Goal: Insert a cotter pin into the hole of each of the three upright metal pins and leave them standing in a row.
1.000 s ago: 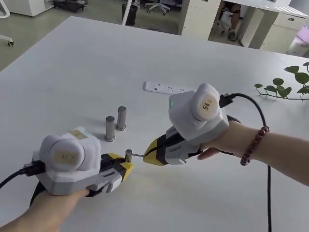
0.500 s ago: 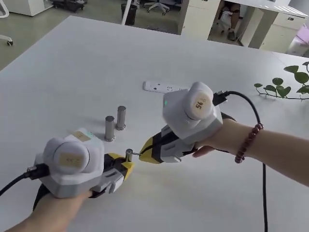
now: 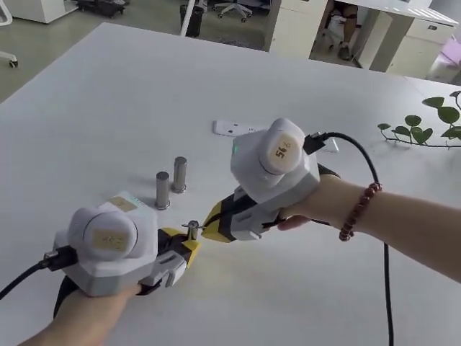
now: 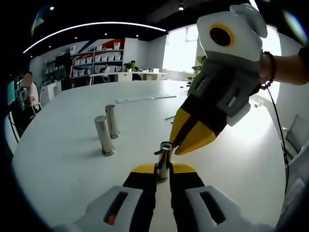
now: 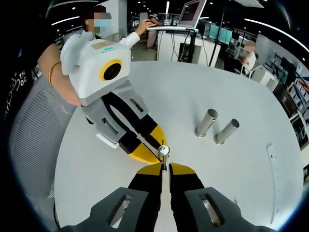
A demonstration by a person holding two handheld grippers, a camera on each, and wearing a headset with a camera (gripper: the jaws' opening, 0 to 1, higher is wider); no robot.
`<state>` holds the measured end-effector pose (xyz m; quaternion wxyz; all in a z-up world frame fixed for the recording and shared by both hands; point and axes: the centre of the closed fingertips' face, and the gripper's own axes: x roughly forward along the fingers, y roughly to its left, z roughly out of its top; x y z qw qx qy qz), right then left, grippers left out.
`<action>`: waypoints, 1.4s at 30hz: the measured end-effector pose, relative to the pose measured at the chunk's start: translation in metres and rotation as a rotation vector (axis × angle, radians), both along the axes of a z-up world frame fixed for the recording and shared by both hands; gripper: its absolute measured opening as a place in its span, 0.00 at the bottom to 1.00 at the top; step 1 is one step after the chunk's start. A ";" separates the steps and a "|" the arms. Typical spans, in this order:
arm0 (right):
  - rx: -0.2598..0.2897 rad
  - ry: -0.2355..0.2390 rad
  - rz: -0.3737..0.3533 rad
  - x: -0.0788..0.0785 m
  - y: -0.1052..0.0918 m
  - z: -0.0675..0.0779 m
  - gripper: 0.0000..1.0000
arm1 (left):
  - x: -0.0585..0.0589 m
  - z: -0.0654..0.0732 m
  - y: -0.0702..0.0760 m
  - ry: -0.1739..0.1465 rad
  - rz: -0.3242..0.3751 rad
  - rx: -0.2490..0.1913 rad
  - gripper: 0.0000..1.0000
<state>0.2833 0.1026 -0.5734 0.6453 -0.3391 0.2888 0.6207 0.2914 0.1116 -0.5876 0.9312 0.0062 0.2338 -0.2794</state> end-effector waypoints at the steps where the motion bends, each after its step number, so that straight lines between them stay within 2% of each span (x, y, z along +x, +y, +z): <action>1: -0.002 0.002 -0.003 0.000 -0.001 -0.001 0.01 | 0.000 0.000 0.000 0.001 0.002 -0.002 0.08; 7: 0.017 0.016 -0.026 -0.001 -0.003 0.002 0.03 | 0.000 0.000 0.000 0.004 0.009 -0.004 0.08; 13: 0.030 0.019 -0.040 -0.002 -0.006 0.008 0.00 | 0.000 0.000 0.000 0.003 0.014 -0.003 0.08; 19: 0.035 0.008 -0.035 -0.003 -0.001 0.010 0.00 | 0.000 -0.001 -0.001 0.001 0.021 0.000 0.08; 38: 0.027 -0.015 -0.027 -0.002 0.007 0.008 0.00 | 0.000 -0.001 0.000 0.000 0.030 0.010 0.08; 42: 0.032 -0.008 -0.040 -0.001 0.007 0.008 0.00 | 0.000 -0.002 0.000 0.001 0.032 0.012 0.08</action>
